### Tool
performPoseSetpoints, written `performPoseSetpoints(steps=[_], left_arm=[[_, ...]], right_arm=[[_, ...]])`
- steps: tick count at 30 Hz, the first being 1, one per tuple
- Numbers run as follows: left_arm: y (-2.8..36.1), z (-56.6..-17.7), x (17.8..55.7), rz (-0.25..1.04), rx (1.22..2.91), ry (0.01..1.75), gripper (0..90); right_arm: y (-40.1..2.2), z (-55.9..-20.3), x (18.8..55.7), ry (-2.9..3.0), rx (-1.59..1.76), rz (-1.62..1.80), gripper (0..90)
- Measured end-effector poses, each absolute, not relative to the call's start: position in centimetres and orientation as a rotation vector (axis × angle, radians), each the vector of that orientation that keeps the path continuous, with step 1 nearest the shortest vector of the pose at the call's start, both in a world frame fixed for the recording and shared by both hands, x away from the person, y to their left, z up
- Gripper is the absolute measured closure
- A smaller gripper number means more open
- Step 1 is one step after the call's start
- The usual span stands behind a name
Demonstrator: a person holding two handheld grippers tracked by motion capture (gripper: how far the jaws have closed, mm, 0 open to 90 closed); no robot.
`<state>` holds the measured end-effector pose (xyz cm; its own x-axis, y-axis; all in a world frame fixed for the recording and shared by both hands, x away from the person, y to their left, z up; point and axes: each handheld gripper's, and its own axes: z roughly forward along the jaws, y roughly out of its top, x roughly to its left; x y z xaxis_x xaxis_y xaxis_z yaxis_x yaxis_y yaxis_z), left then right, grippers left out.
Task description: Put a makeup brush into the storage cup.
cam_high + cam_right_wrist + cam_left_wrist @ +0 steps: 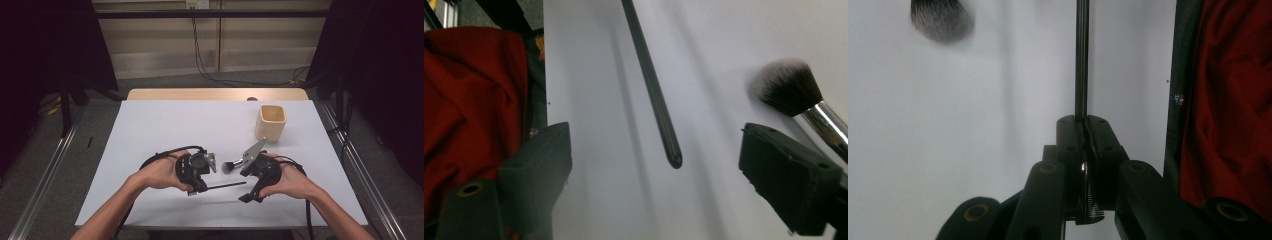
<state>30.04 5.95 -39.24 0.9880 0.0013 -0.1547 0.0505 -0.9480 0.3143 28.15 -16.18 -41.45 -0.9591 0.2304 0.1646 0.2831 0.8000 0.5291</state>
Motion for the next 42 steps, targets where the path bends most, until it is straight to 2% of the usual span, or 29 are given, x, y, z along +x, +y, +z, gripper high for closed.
performPoseSetpoints(steps=[2,4,8,9,14,16,19,20,22,29,39,42], left_arm=[[5.9,-39.3,30.0,-0.221,2.814,0.046,85.5],[5.7,-39.4,30.0,-0.220,2.829,0.028,85.5],[5.6,-39.6,30.0,-0.223,2.834,0.026,85.5],[5.6,-39.6,30.0,-0.225,2.836,0.029,85.5],[5.3,-39.7,30.0,-0.219,2.833,0.004,85.5],[5.1,-39.8,29.9,-0.217,2.823,0.016,85.5],[5.0,-39.8,29.9,-0.219,2.828,0.012,85.5],[5.0,-39.9,30.0,-0.218,2.828,0.008,85.5],[4.9,-39.9,30.0,-0.217,2.824,0.017,85.5],[4.8,-40.1,30.0,-0.208,2.814,0.020,85.5],[4.6,-40.3,30.0,-0.221,2.816,-0.006,85.5],[4.6,-40.4,29.9,-0.188,2.802,-0.003,85.4]], right_arm=[[-15.9,-41.5,28.1,-2.914,-0.409,-0.792,16.6],[-15.5,-41.3,28.1,-2.935,-0.346,-0.715,23.5],[-15.2,-41.1,28.2,-2.939,-0.338,-0.671,27.9],[-15.1,-41.2,28.4,-2.934,-0.321,-0.650,32.2],[-14.5,-41.6,28.5,-2.948,-0.296,-0.602,36.0],[-14.4,-41.7,28.5,-2.952,-0.278,-0.608,45.2],[-14.3,-41.7,28.6,-2.965,-0.278,-0.614,48.1],[-14.3,-41.6,28.6,-2.960,-0.278,-0.618,53.4],[-14.3,-41.5,28.7,-2.959,-0.277,-0.628,57.3],[-14.2,-41.5,28.9,-2.952,-0.265,-0.655,65.0],[-13.9,-41.7,29.0,-2.934,-0.225,-0.669,84.1],[-14.0,-41.7,29.1,-2.924,-0.222,-0.673,85.0]])
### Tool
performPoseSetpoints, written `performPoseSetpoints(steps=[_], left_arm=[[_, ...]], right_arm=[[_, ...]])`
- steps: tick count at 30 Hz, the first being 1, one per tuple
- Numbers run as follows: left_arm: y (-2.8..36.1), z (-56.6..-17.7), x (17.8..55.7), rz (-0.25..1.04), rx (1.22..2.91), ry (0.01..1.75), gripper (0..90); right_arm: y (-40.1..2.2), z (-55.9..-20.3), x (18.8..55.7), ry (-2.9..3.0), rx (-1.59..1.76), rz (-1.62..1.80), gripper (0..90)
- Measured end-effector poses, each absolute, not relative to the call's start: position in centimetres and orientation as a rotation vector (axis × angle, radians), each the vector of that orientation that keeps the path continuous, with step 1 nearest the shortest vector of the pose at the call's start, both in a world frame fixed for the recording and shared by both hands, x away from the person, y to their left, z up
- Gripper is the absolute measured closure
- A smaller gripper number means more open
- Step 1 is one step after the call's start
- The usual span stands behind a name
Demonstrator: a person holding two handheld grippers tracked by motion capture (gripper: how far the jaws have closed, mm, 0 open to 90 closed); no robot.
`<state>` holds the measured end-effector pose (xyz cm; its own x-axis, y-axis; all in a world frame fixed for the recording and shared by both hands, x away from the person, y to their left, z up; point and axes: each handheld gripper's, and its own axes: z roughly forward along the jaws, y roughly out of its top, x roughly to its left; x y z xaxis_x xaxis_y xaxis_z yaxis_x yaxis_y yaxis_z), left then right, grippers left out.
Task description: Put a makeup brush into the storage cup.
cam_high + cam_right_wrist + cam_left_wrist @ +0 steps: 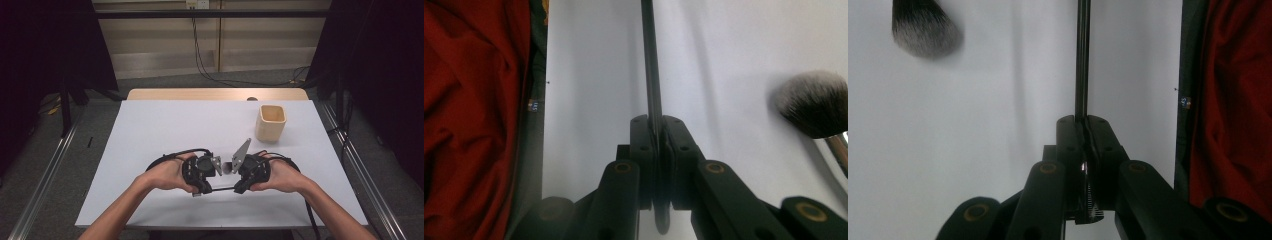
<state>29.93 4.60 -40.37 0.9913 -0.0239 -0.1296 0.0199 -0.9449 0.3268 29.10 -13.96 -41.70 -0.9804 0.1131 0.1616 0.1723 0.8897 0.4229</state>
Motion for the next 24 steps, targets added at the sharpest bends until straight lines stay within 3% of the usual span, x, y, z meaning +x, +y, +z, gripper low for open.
performPoseSetpoints(steps=[17,22,24], left_arm=[[5.22,-40.71,30.40,-0.184,2.722,0.023,81.8],[5.52,-40.92,30.54,-0.177,2.692,0.055,74.0],[5.58,-41.01,30.51,-0.162,2.678,0.075,62.6]], right_arm=[[-14.67,-41.97,29.38,-2.897,-0.235,-0.693,85.9],[-14.83,-41.98,29.39,-2.896,-0.259,-0.689,85.9],[-14.92,-42.01,29.47,-2.908,-0.254,-0.705,85.9]])
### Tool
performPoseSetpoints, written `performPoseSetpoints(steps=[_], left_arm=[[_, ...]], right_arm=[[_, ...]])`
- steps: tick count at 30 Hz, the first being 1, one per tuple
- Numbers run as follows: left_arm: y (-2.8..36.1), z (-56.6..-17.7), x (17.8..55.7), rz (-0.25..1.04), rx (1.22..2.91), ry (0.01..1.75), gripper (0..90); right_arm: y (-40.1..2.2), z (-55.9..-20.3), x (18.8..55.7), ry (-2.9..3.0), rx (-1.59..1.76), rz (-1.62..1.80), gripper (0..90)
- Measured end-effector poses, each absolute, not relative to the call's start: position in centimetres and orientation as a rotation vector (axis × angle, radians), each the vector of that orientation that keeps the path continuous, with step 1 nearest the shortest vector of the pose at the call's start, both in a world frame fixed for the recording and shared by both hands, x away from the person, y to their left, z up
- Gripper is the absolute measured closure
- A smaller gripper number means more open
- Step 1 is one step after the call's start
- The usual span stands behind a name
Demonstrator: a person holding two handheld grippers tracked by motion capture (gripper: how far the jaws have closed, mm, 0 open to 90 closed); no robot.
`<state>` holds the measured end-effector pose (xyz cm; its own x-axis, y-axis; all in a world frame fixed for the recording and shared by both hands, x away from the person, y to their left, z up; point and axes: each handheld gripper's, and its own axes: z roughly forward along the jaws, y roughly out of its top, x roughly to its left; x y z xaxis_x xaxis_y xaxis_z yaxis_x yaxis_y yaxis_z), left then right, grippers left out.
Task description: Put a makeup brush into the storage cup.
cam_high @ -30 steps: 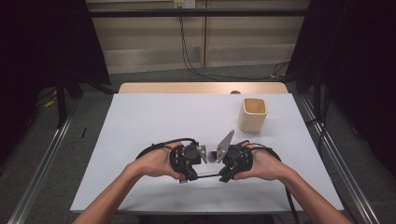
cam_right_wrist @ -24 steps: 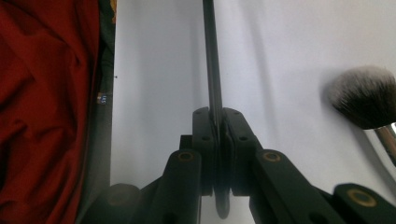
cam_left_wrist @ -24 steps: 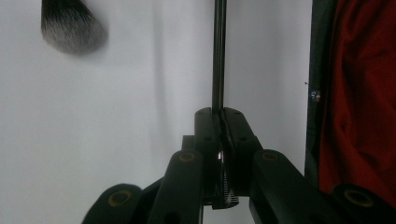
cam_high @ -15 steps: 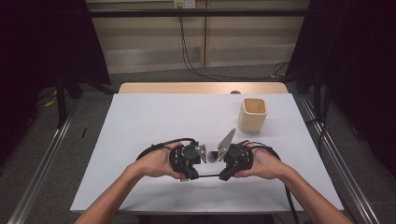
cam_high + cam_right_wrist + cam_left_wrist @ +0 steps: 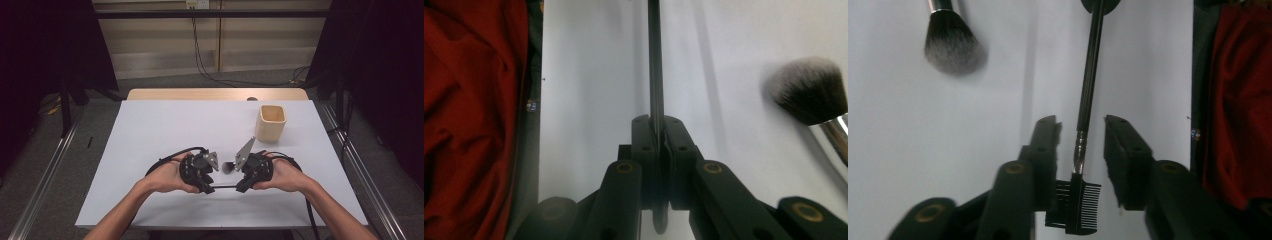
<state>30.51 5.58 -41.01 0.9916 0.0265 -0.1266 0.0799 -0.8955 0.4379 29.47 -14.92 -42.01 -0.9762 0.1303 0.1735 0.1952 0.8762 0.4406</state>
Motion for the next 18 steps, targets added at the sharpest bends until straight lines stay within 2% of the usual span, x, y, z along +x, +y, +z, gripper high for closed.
performPoseSetpoints(steps=[3,6,7,8,9,18], left_arm=[[5.9,-41.0,30.4,-0.123,2.630,0.111,50.1],[6.1,-41.0,30.5,-0.114,2.605,0.113,46.1],[6.3,-41.0,30.5,-0.108,2.587,0.117,38.7],[6.6,-41.0,30.6,-0.115,2.572,0.133,38.7],[6.8,-41.1,30.7,-0.102,2.557,0.157,30.3],[8.7,-41.7,30.9,-0.071,2.481,0.278,13.0]], right_arm=[[-14.9,-42.0,29.4,-2.910,-0.258,-0.696,85.9],[-15.0,-42.0,29.4,-2.911,-0.274,-0.696,85.9],[-15.1,-42.0,29.4,-2.913,-0.282,-0.699,85.9],[-15.1,-42.0,29.4,-2.913,-0.282,-0.699,85.9],[-15.3,-42.0,29.4,-2.914,-0.289,-0.700,85.9],[-15.8,-42.0,29.3,-2.910,-0.318,-0.727,85.9]])
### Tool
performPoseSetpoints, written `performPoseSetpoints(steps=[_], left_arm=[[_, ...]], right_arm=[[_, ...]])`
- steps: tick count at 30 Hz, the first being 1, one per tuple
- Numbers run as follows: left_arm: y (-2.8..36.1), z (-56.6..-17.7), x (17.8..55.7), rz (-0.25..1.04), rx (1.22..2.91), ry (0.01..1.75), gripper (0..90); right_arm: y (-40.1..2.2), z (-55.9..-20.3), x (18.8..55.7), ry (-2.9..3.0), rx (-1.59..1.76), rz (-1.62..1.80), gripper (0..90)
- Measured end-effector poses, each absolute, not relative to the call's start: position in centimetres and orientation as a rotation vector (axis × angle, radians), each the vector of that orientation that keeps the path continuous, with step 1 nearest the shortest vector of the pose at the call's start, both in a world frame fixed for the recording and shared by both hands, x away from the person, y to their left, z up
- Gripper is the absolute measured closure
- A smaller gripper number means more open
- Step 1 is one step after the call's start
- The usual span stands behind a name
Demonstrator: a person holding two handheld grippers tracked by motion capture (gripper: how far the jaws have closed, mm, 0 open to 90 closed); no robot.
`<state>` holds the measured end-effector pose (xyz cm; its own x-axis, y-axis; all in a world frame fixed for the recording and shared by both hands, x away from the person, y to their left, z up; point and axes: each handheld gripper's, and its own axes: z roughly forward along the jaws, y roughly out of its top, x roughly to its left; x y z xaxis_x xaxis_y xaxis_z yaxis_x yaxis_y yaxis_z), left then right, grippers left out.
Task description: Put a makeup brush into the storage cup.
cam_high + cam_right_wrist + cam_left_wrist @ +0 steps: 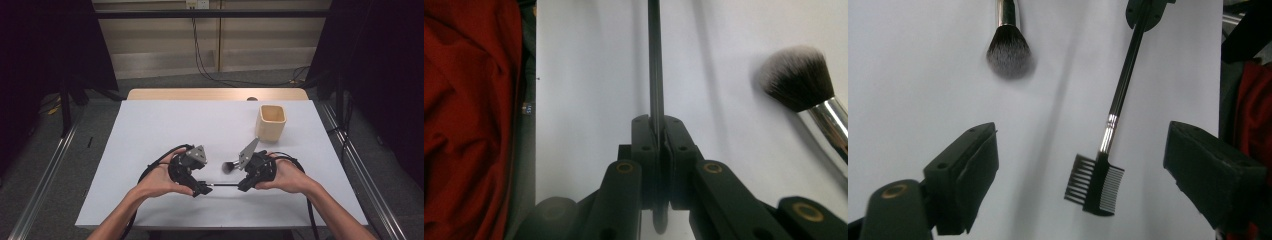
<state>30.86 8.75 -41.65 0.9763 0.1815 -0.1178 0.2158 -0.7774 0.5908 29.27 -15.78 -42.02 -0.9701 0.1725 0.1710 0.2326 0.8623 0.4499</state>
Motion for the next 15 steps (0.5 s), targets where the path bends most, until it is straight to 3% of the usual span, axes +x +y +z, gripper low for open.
performPoseSetpoints(steps=[3,15], left_arm=[[9.4,-41.9,30.9,-0.071,2.459,0.324,8.5],[12.2,-42.1,30.8,0.059,2.352,0.450,4.7]], right_arm=[[-16.1,-42.3,29.3,-2.906,-0.331,-0.742,85.8],[-18.3,-42.5,28.9,-2.894,-0.458,-0.816,85.8]])
